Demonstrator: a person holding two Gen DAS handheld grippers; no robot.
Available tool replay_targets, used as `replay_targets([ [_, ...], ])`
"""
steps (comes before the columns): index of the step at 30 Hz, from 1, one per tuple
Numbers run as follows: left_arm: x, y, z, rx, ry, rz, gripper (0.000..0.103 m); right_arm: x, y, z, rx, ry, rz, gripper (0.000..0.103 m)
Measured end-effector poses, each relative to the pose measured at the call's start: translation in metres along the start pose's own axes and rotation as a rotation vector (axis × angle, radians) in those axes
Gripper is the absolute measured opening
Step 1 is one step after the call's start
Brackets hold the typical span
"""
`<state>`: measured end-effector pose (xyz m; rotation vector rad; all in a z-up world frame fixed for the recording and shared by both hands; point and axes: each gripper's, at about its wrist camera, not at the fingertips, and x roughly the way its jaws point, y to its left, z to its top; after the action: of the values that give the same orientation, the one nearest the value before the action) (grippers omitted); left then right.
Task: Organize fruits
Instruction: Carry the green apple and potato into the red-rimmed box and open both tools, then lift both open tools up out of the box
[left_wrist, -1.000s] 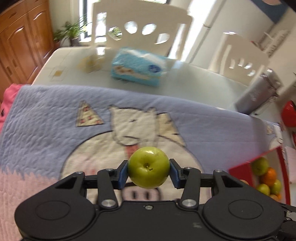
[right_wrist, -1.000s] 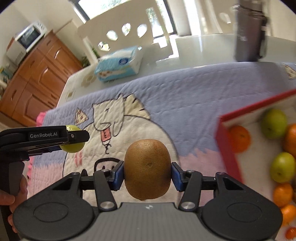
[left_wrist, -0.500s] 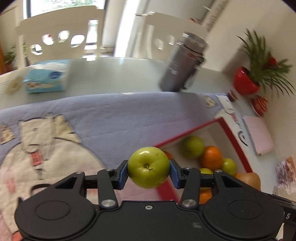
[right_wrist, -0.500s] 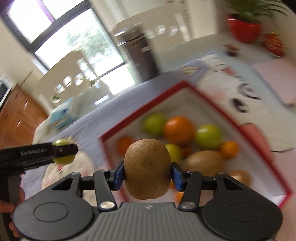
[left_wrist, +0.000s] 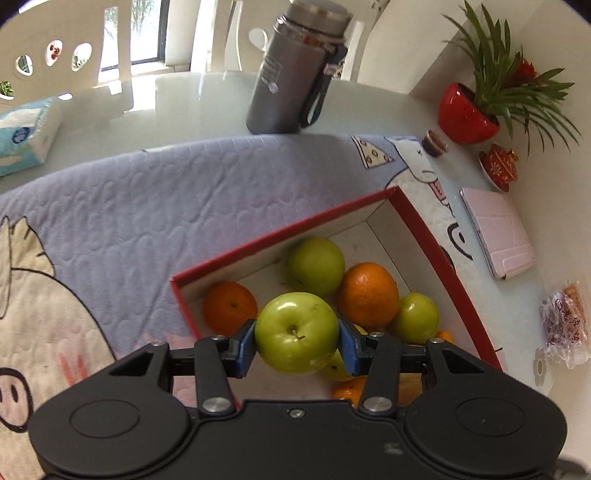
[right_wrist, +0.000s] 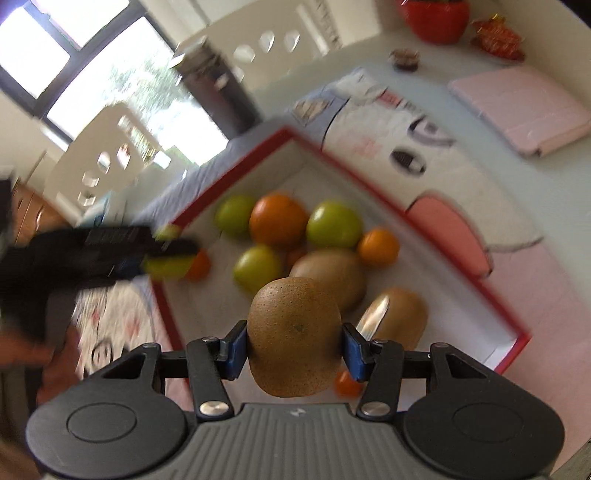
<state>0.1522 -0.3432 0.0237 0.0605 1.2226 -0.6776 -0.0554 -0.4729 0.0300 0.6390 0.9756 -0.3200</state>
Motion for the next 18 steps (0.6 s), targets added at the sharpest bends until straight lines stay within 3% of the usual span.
replay_targets([
  [7,0.012,-0.007,-0.005,0.044,0.045,-0.014,0.054,0.020,0.003,-0.025,-0.016,0.124,0.034,0.054],
  [12,0.016,-0.008,-0.012,0.068,0.066,-0.021,0.054,0.020,0.005,-0.025,-0.033,0.115,0.007,0.057],
  [14,0.014,-0.012,-0.014,0.099,0.060,-0.015,0.070,0.015,0.004,-0.023,-0.027,0.096,0.021,0.056],
  [16,0.009,-0.014,-0.014,0.117,0.052,-0.010,0.070,0.009,0.003,-0.018,-0.009,0.072,0.044,0.056],
  [18,0.001,-0.016,-0.012,0.117,0.044,-0.018,0.077,0.007,0.002,-0.012,-0.021,0.060,0.014,0.056],
])
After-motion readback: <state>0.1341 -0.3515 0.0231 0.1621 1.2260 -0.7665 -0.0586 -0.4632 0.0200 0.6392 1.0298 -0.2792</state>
